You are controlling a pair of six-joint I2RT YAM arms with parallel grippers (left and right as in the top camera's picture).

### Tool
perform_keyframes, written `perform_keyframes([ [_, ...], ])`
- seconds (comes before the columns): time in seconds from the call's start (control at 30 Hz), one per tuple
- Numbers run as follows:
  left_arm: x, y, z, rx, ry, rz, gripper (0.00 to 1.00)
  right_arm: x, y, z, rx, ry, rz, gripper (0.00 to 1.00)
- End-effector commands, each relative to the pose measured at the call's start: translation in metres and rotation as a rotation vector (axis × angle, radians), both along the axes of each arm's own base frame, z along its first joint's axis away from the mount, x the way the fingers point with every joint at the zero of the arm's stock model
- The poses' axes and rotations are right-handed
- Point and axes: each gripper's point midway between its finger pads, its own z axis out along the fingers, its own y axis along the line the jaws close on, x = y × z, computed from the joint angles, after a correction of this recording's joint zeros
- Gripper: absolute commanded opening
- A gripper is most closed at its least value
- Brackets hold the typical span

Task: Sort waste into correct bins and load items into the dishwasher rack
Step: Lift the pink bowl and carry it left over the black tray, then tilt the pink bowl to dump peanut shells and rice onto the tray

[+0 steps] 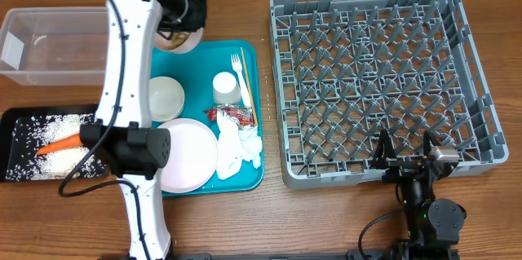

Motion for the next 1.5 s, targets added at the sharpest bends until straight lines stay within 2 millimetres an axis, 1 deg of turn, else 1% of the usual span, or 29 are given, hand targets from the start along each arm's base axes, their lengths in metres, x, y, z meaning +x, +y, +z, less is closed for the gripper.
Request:
perform_keyframes([
  [0.0,-0.004,0.038,0.023,-0.05,-0.004,0.17,0.04,0.0,-0.002,-0.002,-0.004,-0.001,-0.01,1.0],
  [0.1,-0.015,0.073,0.02,-0.063,0.054,0.286,0.04,0.0,-0.002,-0.002,-0.004,-0.001,-0.01,1.0],
  [0.17,-0.016,0.095,0.02,-0.102,0.068,0.338,0.04,0.0,-0.002,-0.002,-0.004,-0.001,-0.01,1.0],
  [0.37,-0.019,0.143,0.034,-0.34,0.058,0.436,0.04,0.0,-0.002,-0.002,-0.004,-0.001,-0.01,1.0],
  [0.5,-0.027,0.177,0.042,-0.417,0.034,0.504,0.04,0.0,-0.002,-0.002,-0.004,-0.001,-0.01,1.0],
  [0.57,-0.036,0.195,0.046,-0.406,0.018,0.531,0.04,0.0,-0.002,-0.002,-0.004,-0.001,-0.01,1.0],
  [0.7,-0.061,0.217,0.051,-0.386,0.022,0.579,0.04,0.0,-0.002,-0.002,-0.004,-0.001,-0.01,1.0],
  [0.83,-0.091,0.241,0.039,-0.363,0.08,0.669,0.04,0.0,-0.002,-0.002,-0.004,-0.001,-0.01,1.0],
  [0.9,-0.1,0.253,0.032,-0.388,0.097,0.694,0.04,0.0,-0.002,-0.002,-0.004,-0.001,-0.01,1.0],
  [0.97,-0.107,0.262,0.028,-0.455,0.098,0.699,0.04,0.0,-0.002,-0.002,-0.004,-0.001,-0.01,1.0],
  [1.1,-0.117,0.274,0.023,-0.644,0.069,0.678,0.04,0.0,-0.002,-0.002,-0.004,-0.001,-0.01,1.0],
  [1.23,-0.136,0.287,0.0,-0.731,0.085,0.681,0.04,0.0,-0.002,-0.002,-0.004,-0.001,-0.01,1.0],
  [1.27,-0.14,0.289,-0.005,-0.75,0.088,0.685,0.04,0.0,-0.002,-0.002,-0.004,-0.001,-0.01,1.0],
  [1.3,-0.142,0.291,-0.01,-0.82,0.07,0.685,0.04,0.0,-0.002,-0.002,-0.004,-0.001,-0.01,1.0],
  [1.37,-0.141,0.289,-0.01,-0.921,0.018,0.662,0.04,0.0,-0.002,-0.002,-0.004,-0.001,-0.01,1.0],
  [1.43,-0.142,0.289,-0.015,-0.979,-0.003,0.658,0.04,0.0,-0.002,-0.002,-0.004,-0.001,-0.01,1.0],
  [1.47,-0.145,0.289,-0.027,-1.004,-0.003,0.665,0.04,0.0,-0.002,-0.002,-0.004,-0.001,-0.01,1.0],
])
